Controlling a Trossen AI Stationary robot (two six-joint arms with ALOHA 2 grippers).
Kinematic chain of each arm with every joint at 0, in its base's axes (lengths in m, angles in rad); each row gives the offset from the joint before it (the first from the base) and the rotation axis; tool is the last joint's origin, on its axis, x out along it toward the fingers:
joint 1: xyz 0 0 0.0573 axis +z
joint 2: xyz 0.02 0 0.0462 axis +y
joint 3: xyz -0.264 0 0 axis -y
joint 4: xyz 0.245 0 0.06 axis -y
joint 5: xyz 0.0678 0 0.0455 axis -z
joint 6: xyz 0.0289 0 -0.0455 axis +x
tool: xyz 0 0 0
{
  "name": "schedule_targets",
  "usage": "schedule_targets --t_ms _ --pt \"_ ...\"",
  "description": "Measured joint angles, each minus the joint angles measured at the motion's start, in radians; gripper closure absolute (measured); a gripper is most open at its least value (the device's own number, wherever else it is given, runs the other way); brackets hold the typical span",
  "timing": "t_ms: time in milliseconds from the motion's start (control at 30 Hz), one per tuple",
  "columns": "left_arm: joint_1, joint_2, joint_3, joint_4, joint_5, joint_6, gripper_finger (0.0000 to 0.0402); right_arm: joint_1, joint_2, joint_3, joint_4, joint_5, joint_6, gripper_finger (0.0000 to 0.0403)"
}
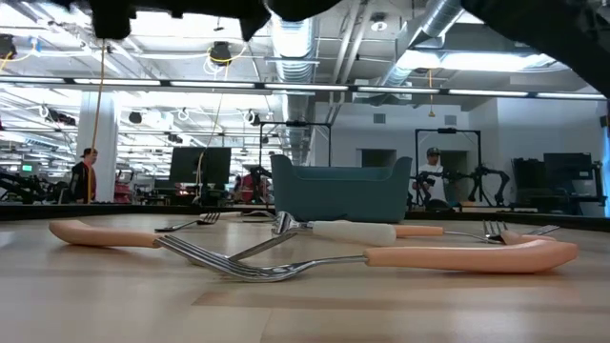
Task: Sort silverware by color (type)
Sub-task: Put the white fork into the green blue bin
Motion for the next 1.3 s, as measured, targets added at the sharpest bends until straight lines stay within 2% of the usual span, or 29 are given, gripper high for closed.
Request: schedule_targets --t_ms 133,333,500,633,767,1300 --pt "0.000 0.000 0.000 0.000 0.000 -0.013 0.0283 0.008 0.062 0.057 -0.048 0.003 -0.080 0.0344" --pt "0.000 0.000 0.000 -0.001 0.006 -0.015 0.0283 0.006 0.058 0.068 -0.096 0.001 -0.169 0.0344" --pt "0.000 0.000 0.000 -0.001 0.006 -0.011 0.0283 0.006 0.060 0.066 -0.103 -0.068 -0.178 0.0344" --pt "0.000 0.000 0.000 -0.001 0.006 -0.010 0.0283 0.012 0.069 0.067 -0.065 -0.082 -0.202 0.0344" --pt "0.000 0.002 0.000 -0.001 0.006 -0.008 0.0283 0.014 0.080 0.065 -0.044 -0.117 -0.211 0.0344" --pt "0.000 0.003 0.000 -0.009 0.007 -0.005 0.0283 0.006 0.115 0.069 0.024 -0.121 -0.140 0.0344"
